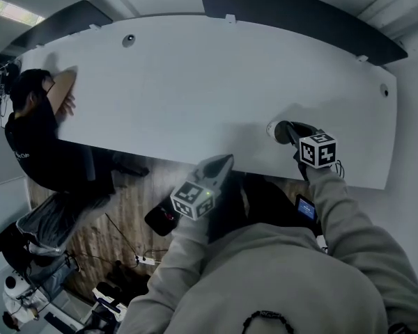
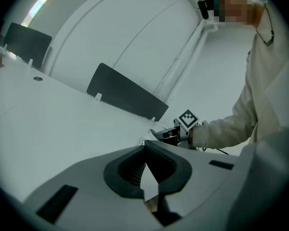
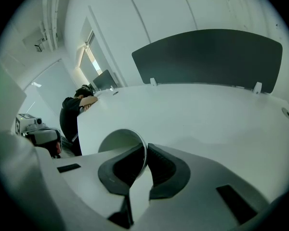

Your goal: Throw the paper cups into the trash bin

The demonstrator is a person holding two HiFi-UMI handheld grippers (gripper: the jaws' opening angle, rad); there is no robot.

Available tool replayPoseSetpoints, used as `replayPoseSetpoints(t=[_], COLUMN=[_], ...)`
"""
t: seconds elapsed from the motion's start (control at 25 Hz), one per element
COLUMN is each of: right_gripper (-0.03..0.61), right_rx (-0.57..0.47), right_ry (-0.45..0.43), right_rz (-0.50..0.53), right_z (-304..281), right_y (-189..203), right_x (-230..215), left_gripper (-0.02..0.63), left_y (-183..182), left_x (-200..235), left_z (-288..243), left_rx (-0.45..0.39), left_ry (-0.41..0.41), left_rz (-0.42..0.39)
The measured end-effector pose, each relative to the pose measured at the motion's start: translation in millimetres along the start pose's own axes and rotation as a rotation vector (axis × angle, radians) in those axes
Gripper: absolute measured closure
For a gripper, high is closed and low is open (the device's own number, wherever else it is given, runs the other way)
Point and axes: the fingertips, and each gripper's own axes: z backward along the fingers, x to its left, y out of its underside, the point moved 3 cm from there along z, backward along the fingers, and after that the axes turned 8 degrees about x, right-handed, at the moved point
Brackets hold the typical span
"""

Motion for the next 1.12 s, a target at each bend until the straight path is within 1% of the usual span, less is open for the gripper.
replayPoseSetpoints(t=[0.16, 0.36, 0.52, 0.72, 0.84, 1.12], right_gripper=[0.535, 0.535, 0.534, 0.534, 0.535, 0.535], right_rx=[-0.022, -0.031, -0.043, -0.065, -0.068, -0.098], right_ry=[-0.026, -0.009, -0.009, -0.013, -0.015, -0.027], right_rz=[0.004, -0.012, -0.013, -0.011, 0.009, 0.035], right_z=[8.1, 26.2, 36.0, 47.5, 52.6, 62.1], right_y=[-0.5, -0.1, -0.1, -4.4, -8.4, -33.2], right_x=[3.9, -10.2, -8.8, -12.2, -13.1, -13.2], left_gripper=[0.624, 0.624, 0.624, 0.624, 0.624, 0.624], left_y=[-2.6, -11.7, -18.5, -30.4, -39.9, -68.0], left_x=[-0.1, -5.5, -7.4, -12.0, -11.5, -15.2], left_z=[8.6, 4.7, 4.8, 3.6, 6.6, 9.1], left_rx=[0.0, -0.008, -0.012, -0.013, -0.012, -0.013], left_ry=[-0.002, 0.005, 0.012, 0.012, 0.0, 0.017], left_rz=[-0.007, -0.019, -0.029, -0.06, -0.084, -0.141])
